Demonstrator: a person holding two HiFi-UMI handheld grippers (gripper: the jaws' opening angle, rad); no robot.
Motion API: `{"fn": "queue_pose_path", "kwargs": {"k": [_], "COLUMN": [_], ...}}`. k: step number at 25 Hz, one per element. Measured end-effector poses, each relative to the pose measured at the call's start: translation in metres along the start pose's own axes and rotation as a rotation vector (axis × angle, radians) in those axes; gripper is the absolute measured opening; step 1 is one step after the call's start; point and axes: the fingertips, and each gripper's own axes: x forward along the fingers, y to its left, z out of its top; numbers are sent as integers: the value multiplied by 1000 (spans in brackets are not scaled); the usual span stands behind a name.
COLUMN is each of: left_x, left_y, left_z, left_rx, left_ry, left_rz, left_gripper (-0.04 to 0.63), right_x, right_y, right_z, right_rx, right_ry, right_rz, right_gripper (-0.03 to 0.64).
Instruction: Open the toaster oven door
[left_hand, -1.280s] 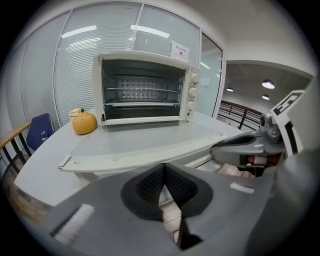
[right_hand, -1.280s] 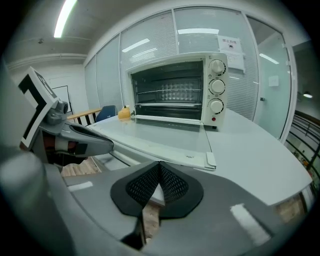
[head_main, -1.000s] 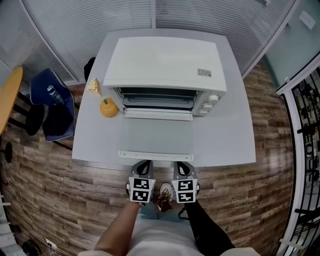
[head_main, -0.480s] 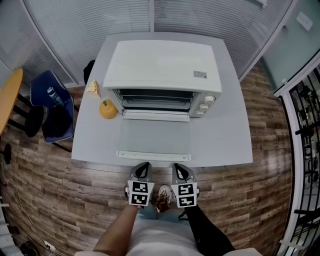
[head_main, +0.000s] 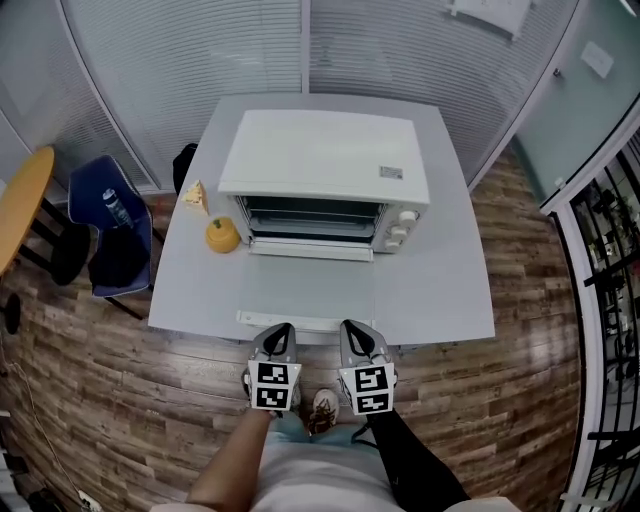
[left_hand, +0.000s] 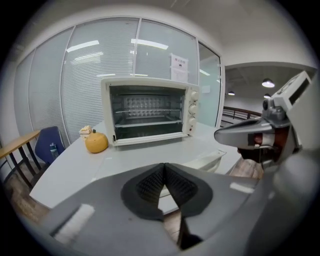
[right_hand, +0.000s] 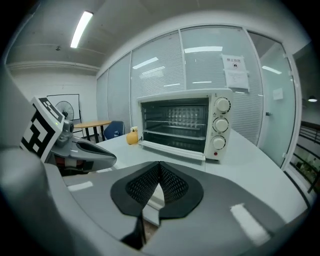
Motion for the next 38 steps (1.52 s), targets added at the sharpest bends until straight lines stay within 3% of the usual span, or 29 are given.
{"fn": "queue_pose_path", "kwargs": {"k": [21, 38], "left_x": [-49, -113], "left_y": [25, 49], "left_z": [177, 281], "left_rx": [136, 163], "left_ry": [-322, -490], "left_rz": [68, 120], "left_gripper": [58, 58], "right_x": [-32, -64], "right_y": [-54, -64], "right_z": [161, 255], "right_rx": [-32, -99], "right_ry": [-319, -437], "right_rz": [-89, -67], "right_gripper": [3, 3]}}
